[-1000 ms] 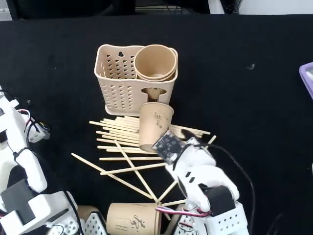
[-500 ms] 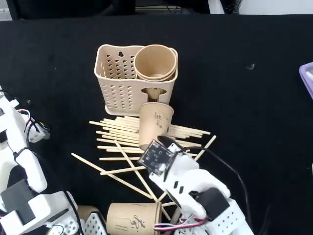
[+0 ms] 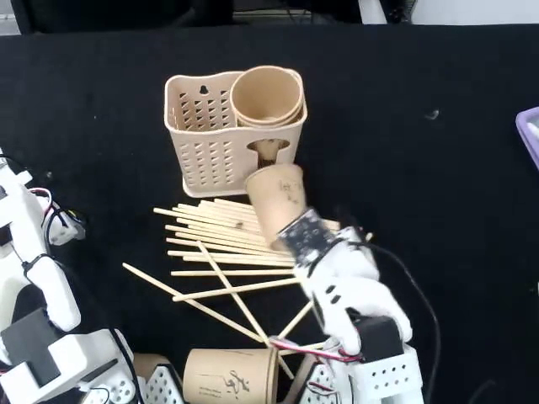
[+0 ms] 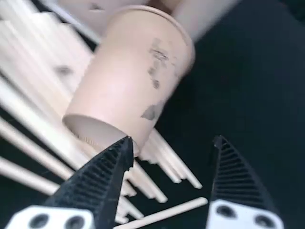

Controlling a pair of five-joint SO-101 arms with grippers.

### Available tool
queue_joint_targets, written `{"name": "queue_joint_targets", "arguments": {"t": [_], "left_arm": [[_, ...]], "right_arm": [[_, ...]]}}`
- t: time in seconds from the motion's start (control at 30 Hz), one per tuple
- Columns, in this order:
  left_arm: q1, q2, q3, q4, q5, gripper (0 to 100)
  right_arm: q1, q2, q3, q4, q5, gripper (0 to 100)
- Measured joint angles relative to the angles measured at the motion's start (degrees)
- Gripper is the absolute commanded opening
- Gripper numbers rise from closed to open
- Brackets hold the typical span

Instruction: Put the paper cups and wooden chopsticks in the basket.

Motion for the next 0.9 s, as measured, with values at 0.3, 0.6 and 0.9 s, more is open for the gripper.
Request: {"name": "queue_joint_targets", "arguments": {"t": [0.3, 0.6, 0.9], "left_arm": [[0.00, 0.00, 0.00, 0.00, 0.00, 21], [0.00, 0.00, 0.00, 0.00, 0.00, 21], [0.00, 0.00, 0.00, 0.00, 0.00, 21]], "right_arm": [[13.80, 0.00, 0.00, -2.55, -0.18, 26.8], [25.85, 0.00, -0.97, -9.58, -4.40, 26.8], [12.40, 0.00, -6.86, -9.67, -14.51, 26.8]]}}
